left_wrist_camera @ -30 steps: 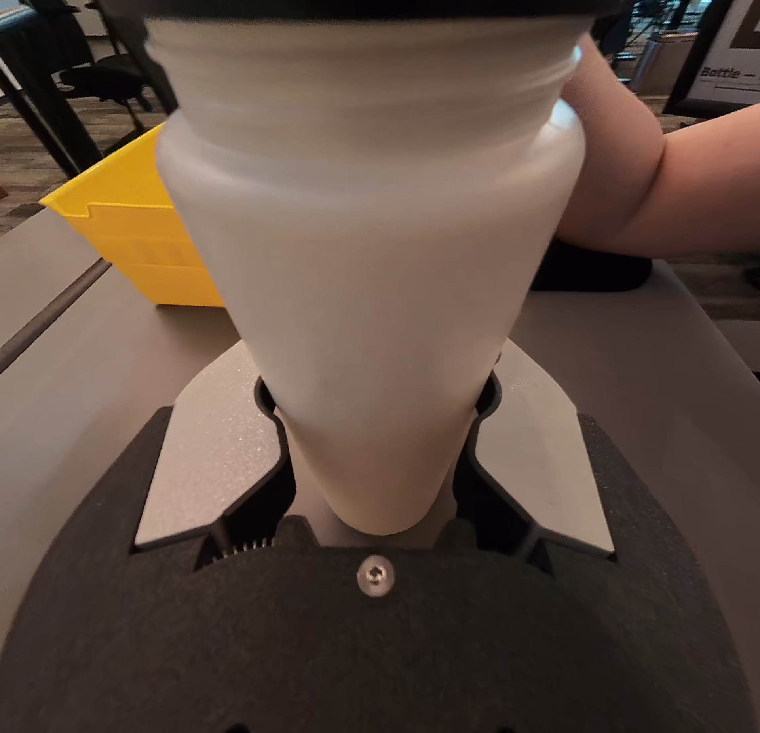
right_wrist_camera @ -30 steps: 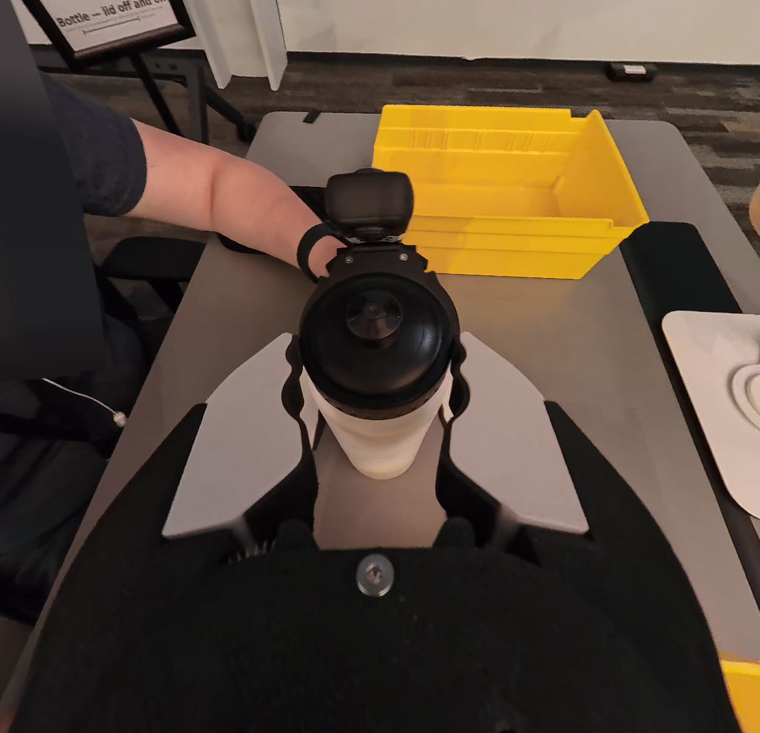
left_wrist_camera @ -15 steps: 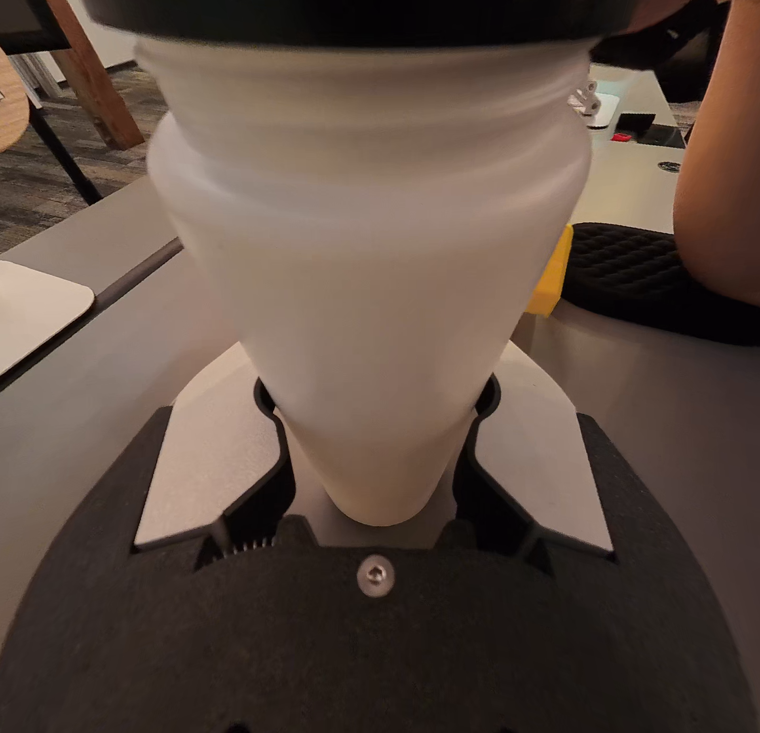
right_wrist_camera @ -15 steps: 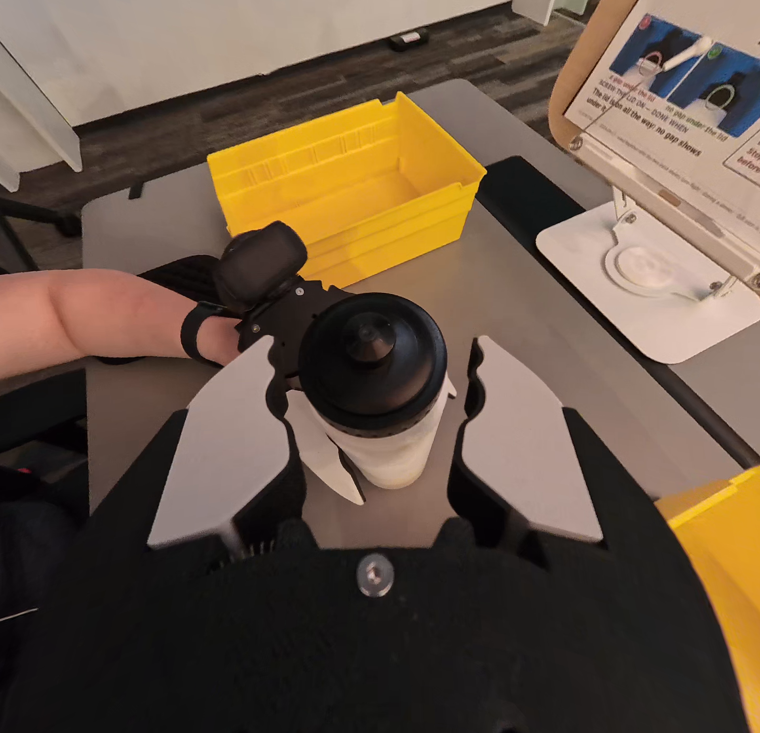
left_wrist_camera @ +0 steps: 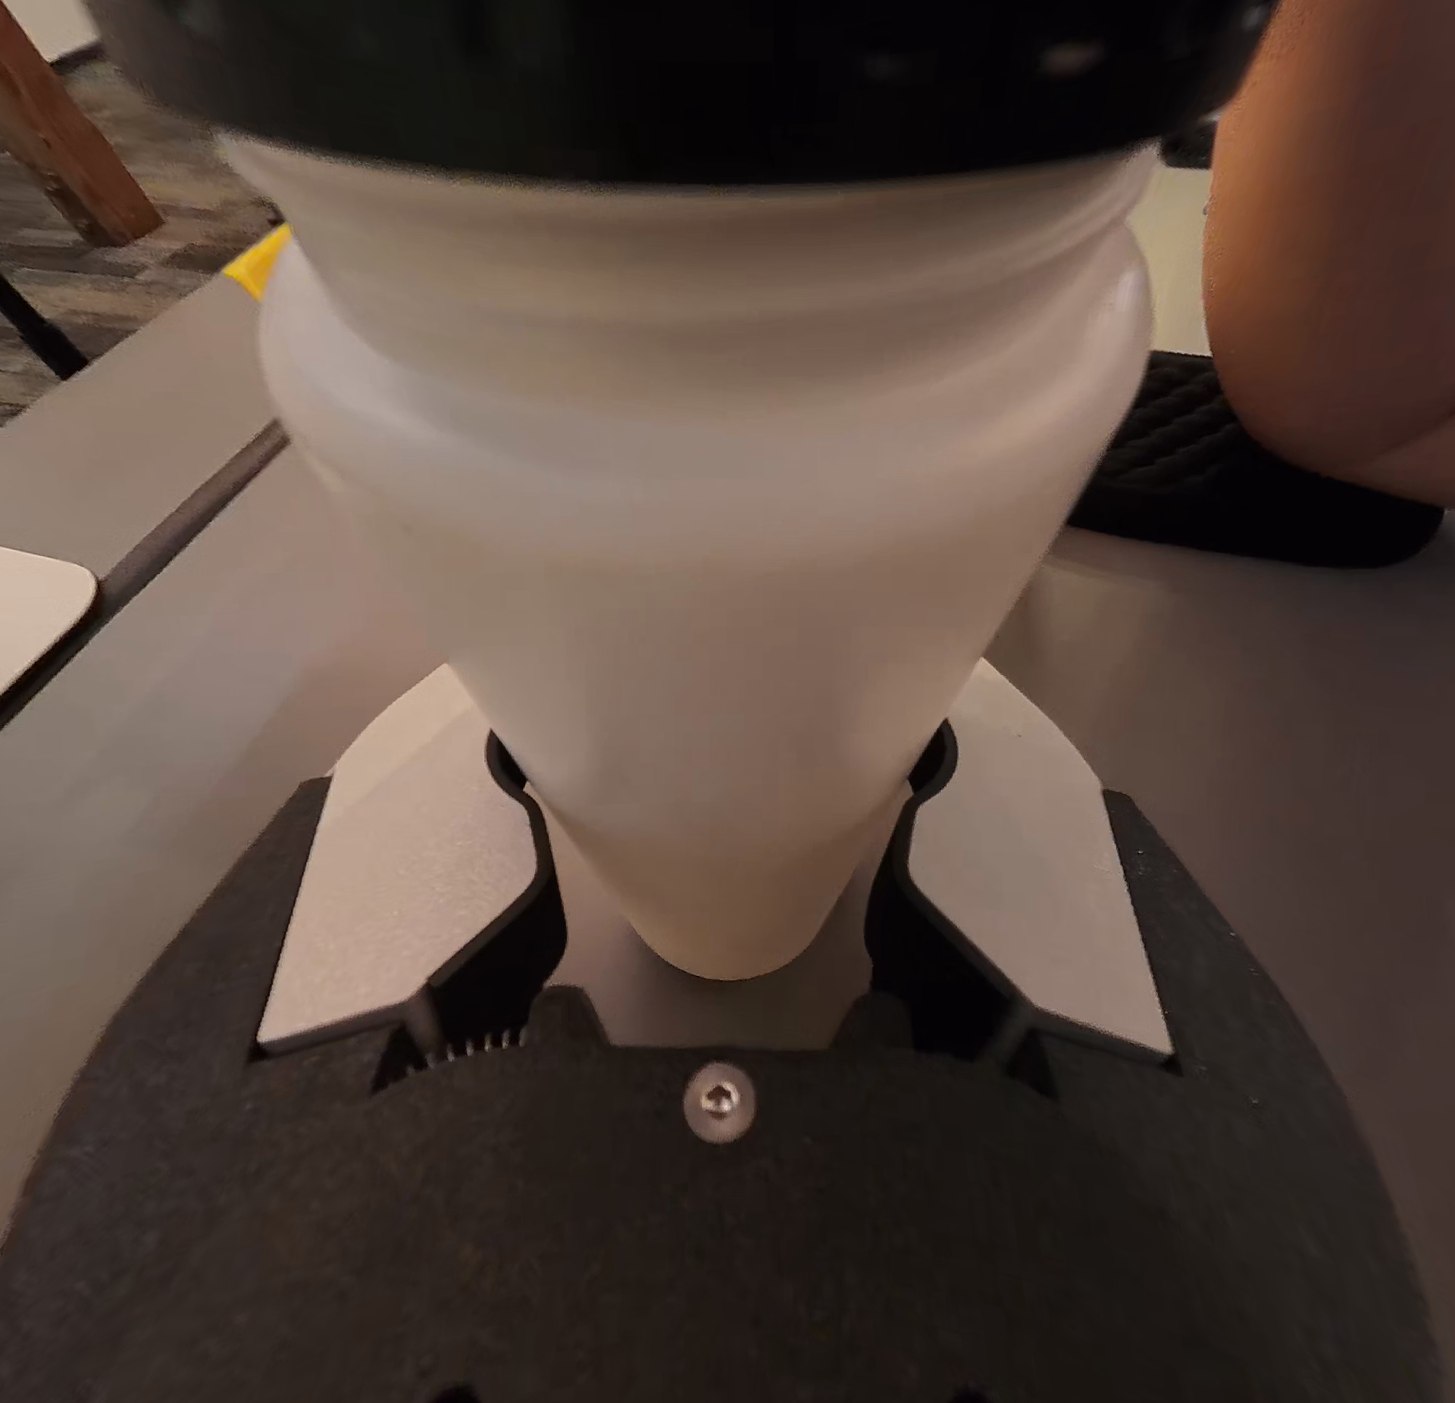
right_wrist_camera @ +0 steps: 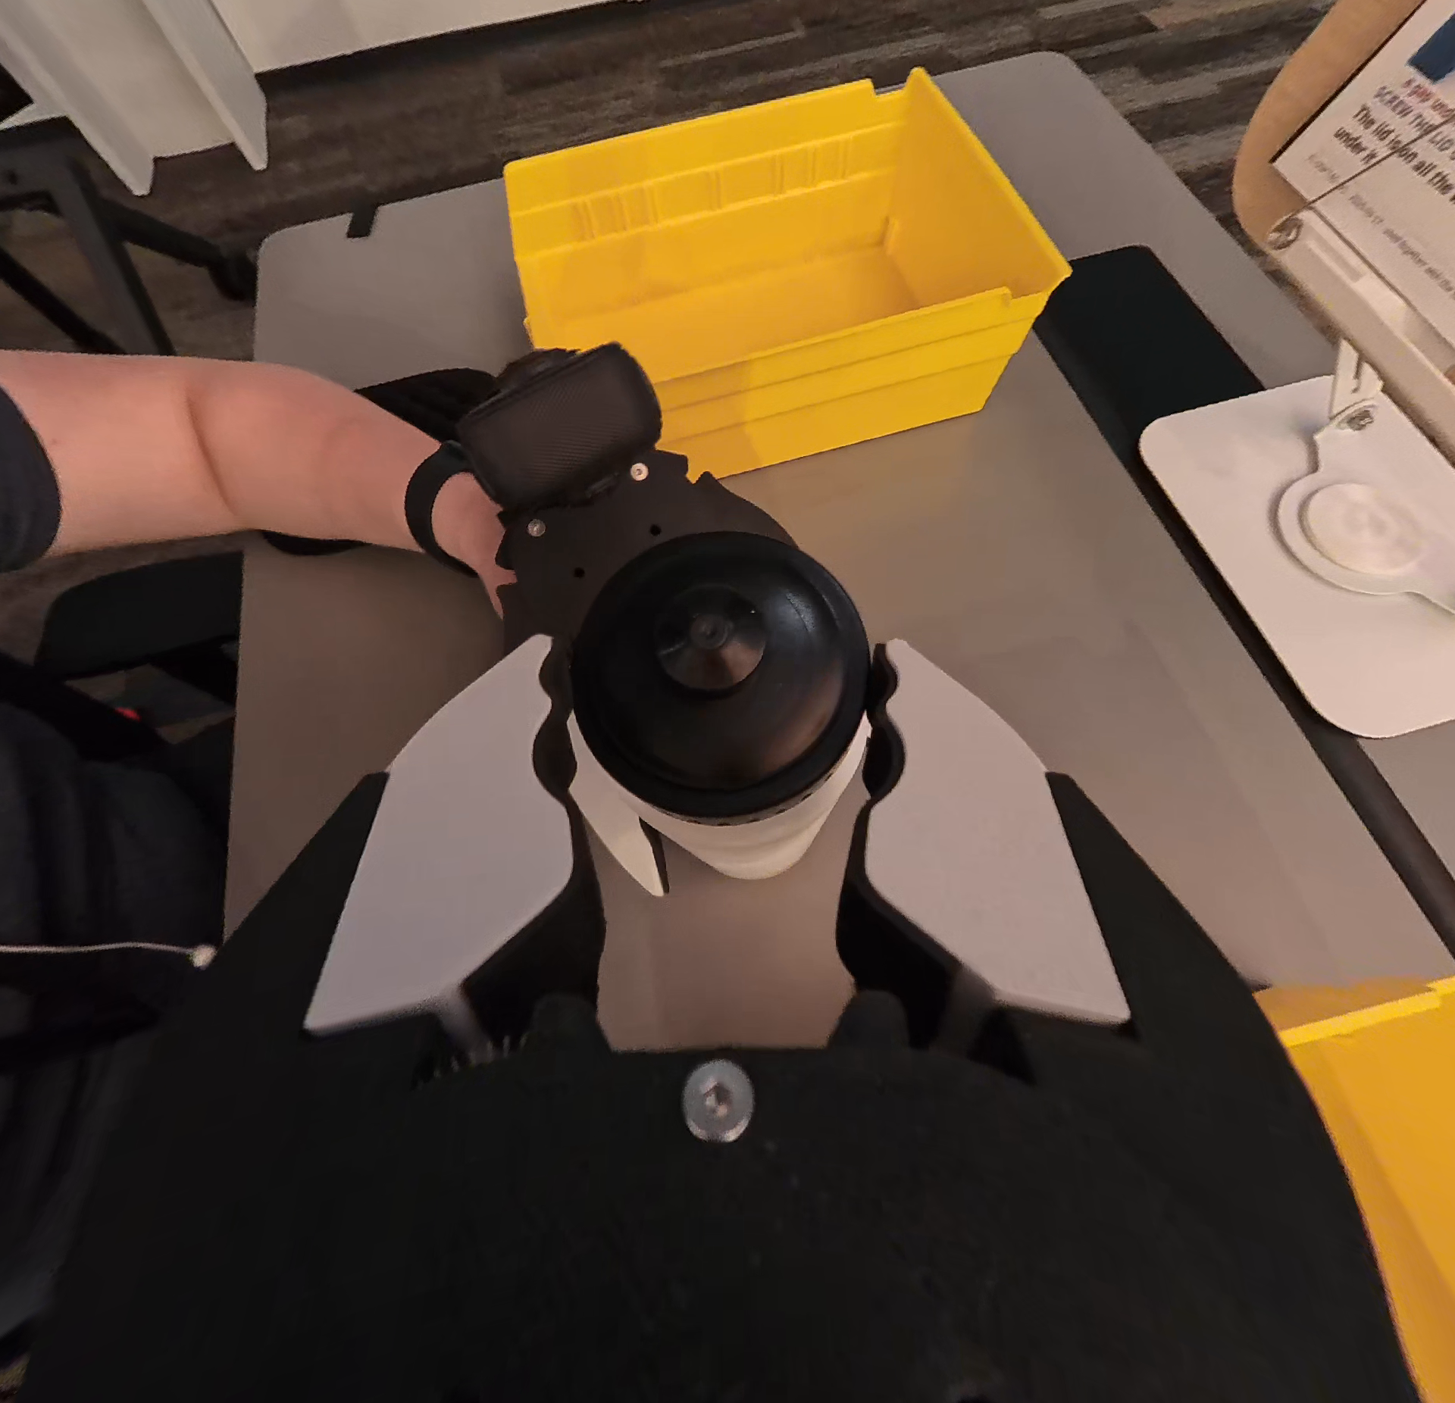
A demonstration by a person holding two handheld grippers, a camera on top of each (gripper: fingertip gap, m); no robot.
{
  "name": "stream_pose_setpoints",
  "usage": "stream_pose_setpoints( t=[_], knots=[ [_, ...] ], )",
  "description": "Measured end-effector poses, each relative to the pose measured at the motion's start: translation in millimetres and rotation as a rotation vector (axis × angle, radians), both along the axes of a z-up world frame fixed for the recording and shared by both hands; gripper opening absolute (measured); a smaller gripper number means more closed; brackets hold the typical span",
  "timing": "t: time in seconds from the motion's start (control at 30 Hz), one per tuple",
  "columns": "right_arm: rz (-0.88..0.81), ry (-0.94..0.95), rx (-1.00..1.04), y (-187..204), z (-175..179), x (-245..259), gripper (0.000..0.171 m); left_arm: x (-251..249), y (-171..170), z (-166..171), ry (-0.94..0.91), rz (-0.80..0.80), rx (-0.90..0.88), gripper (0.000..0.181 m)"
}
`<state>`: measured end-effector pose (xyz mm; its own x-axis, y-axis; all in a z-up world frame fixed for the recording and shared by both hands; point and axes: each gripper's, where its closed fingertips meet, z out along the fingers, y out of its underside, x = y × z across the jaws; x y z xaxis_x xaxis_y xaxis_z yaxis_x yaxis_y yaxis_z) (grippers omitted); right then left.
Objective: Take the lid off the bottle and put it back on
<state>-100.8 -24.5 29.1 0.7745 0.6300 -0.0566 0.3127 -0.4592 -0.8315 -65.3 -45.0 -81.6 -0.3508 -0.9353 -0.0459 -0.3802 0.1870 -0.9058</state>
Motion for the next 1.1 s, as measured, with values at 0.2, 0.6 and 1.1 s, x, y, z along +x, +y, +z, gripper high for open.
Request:
stream_pose_setpoints(
  t=[0.2,0.6,1.1],
  knots=[
    [0.119,-0.028,0.006,-13,0,-5,0.073,-4,-15,-1,0.009,-0.082,0.003,0.097],
    [0.573,0.084,0.028,-62,1,-32,0.074,-32,-68,-1,0.012,-0.427,-0.024,0.097],
    [0.27,0.147,0.101,-9,9,-3,0.072,-5,-14,0,0.05,-0.08,-0.075,0.096]
  ],
)
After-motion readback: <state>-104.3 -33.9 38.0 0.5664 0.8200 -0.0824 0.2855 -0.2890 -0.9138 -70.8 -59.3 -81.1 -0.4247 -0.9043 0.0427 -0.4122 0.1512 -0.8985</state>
